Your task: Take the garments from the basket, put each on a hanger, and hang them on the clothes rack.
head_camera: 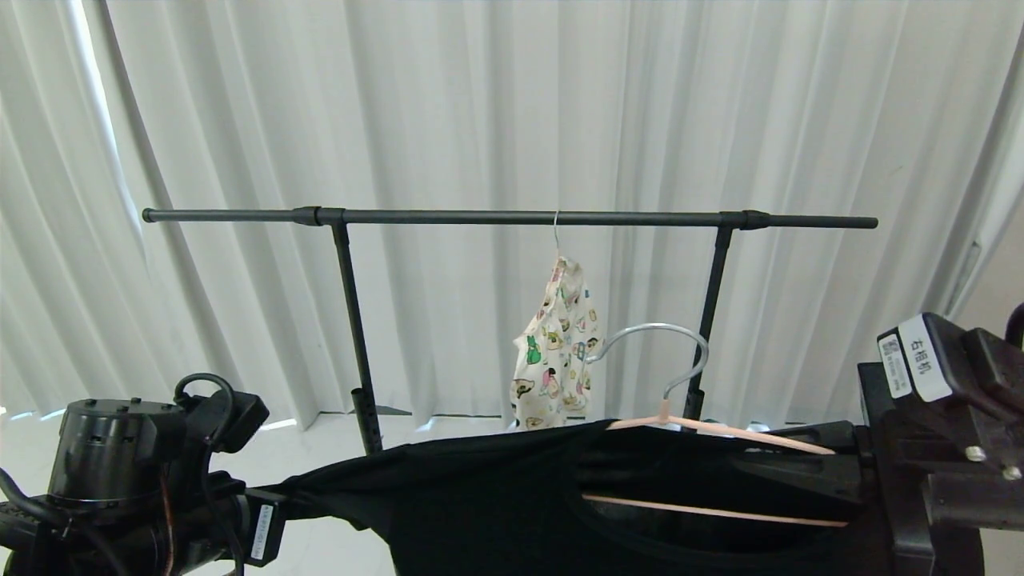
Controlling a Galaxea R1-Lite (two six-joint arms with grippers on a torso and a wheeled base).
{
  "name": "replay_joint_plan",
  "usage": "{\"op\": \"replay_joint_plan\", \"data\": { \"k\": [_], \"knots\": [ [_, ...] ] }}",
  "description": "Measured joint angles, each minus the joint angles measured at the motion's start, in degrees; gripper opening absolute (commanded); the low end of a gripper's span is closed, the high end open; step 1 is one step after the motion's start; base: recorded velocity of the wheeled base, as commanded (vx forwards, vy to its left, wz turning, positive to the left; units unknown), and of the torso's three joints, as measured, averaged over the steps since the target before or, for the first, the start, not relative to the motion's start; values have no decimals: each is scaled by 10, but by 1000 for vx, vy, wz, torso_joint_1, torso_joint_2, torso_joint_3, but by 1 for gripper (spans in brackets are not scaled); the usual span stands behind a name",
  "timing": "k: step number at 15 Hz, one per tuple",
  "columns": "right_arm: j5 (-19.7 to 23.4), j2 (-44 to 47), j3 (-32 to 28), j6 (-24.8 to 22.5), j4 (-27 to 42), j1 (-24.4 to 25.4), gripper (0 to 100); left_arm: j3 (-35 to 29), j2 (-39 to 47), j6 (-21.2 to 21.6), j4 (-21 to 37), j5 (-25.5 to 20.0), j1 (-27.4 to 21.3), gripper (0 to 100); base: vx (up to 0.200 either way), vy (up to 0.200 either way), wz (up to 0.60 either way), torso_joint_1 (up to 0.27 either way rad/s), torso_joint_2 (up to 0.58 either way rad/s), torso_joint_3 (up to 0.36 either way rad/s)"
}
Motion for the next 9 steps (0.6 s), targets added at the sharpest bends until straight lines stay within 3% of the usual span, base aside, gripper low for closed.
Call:
{"op": "replay_joint_plan", "data": {
  "k": [1,2,9],
  "knots": [
    [0,0,0,1,0,-2,0,0,-7,0,0,-2,-3,0,0,0,0,0,0,0],
    [0,0,0,1,0,-3,0,0,-15,0,0,-3,-8,100,0,0,0,0,0,0],
    [-18,-6,14,19,0,-62,0,30,-88,-2,1,-32,-33,100,0,0,0,0,0,0]
  ]
}}
